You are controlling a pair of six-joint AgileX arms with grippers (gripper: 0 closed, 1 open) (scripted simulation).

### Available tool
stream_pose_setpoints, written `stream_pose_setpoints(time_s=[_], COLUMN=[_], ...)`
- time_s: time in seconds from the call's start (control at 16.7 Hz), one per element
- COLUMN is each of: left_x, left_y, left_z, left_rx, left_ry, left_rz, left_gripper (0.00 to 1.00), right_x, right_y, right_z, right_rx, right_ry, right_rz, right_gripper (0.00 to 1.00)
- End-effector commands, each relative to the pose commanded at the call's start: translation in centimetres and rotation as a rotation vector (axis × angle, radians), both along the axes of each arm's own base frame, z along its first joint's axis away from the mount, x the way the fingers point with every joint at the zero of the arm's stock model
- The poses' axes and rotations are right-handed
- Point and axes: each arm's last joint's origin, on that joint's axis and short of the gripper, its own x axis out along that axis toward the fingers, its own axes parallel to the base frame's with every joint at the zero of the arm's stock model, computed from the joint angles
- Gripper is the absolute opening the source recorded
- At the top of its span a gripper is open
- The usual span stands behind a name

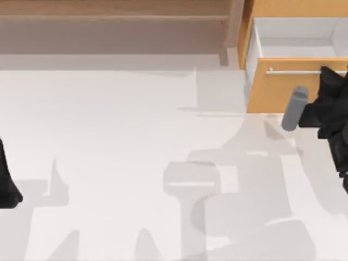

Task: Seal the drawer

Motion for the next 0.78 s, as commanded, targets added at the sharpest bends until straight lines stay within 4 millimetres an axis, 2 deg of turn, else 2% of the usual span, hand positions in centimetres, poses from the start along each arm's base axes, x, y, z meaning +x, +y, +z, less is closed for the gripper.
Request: stream_pose_setpoints(time_s=[0.3, 0.78], left_x=[0.0, 0.0], left_y=[0.0, 0.0], left_z=[0.0, 0.0], left_rx=[0.0, 0.0], left_ry=[0.0, 0.0], left_rz=[0.0, 0.0], left_gripper=[1.0, 1.0], right_x=[0.2, 5.4], right_y=[0.1, 0.1], right_z=[0.1, 0.0], right_rx=[0.003, 0.002], right_ry=[-0.004, 0.003], right_rz=[0.002, 0.002], right_gripper=[0.0, 0.0])
